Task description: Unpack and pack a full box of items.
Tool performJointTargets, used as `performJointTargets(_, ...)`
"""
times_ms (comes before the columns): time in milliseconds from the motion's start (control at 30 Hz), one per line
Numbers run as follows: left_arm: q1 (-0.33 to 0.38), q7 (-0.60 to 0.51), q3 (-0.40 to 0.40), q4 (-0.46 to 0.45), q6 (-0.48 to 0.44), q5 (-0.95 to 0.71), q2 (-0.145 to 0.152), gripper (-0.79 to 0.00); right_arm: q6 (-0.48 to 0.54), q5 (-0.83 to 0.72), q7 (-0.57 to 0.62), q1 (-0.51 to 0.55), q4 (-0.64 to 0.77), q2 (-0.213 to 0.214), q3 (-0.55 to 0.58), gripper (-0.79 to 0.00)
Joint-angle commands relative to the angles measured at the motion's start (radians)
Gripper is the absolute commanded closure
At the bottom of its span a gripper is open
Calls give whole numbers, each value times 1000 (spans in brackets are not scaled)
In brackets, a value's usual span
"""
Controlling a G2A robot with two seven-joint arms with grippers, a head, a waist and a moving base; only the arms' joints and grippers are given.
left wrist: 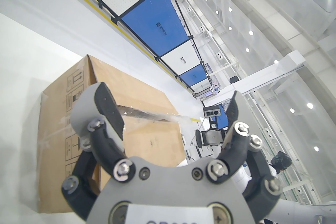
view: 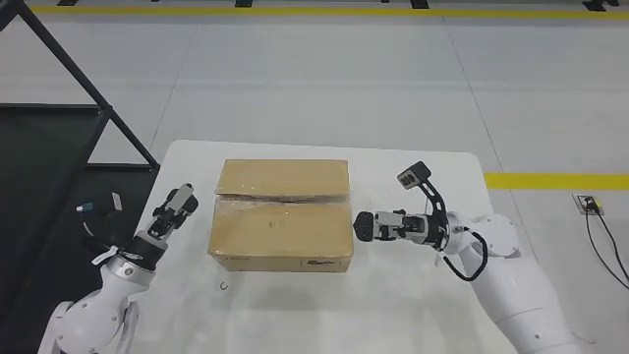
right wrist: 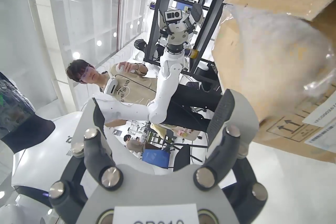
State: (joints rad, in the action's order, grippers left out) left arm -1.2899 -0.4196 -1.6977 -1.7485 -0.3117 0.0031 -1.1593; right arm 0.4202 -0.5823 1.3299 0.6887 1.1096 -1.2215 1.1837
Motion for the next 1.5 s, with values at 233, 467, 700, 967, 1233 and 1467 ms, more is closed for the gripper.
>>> performJointTargets(233, -7, 7, -15, 7, -10, -14, 4, -785, -40, 109, -158, -30, 33, -9, -43, -785)
performJointTargets(467, -13, 8, -22, 10, -15, -21, 6, -785, -94, 290, -176, 3, 23, 21, -4, -785)
performJointTargets(700, -6, 2, -9, 8, -8, -11, 8, -785, -112, 253, -182, 2, -91, 22, 1, -785)
performJointTargets(967, 0, 6, 8, 0, 5, 10, 9, -785, -48, 160, -137, -64, -188, -9, -71, -785)
performJointTargets(1233, -11, 18, 4, -7, 10, 9, 11, -785, 47, 9, 14, -81, -189, -11, -45, -785)
performJointTargets(1467, -8, 19, 14, -11, 10, 10, 12, -785, 3, 2, 67, -60, -71, 4, -32, -785)
